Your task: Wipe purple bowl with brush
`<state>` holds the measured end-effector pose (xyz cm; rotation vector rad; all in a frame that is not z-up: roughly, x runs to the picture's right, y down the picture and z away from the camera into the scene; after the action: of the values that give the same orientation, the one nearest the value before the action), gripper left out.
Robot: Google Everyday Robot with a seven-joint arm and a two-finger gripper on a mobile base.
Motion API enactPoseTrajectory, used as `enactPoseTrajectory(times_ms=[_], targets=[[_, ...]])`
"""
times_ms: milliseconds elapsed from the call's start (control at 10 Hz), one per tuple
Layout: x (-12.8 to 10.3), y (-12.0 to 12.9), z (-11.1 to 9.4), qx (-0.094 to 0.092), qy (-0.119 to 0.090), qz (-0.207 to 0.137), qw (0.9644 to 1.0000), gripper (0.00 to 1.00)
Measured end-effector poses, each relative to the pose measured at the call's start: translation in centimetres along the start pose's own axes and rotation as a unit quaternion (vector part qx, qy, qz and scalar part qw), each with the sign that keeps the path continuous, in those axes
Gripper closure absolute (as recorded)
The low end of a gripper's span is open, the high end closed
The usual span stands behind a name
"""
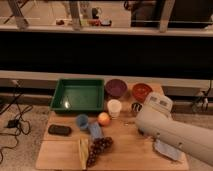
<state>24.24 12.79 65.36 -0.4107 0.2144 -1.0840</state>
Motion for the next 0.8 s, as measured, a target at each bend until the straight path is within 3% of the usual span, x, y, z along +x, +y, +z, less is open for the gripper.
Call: enactPoseTrajectory(times_ms=[800], targets=[[0.9,0.1,-2.1,0.008,0.026,0.006,0.9996,0.31]])
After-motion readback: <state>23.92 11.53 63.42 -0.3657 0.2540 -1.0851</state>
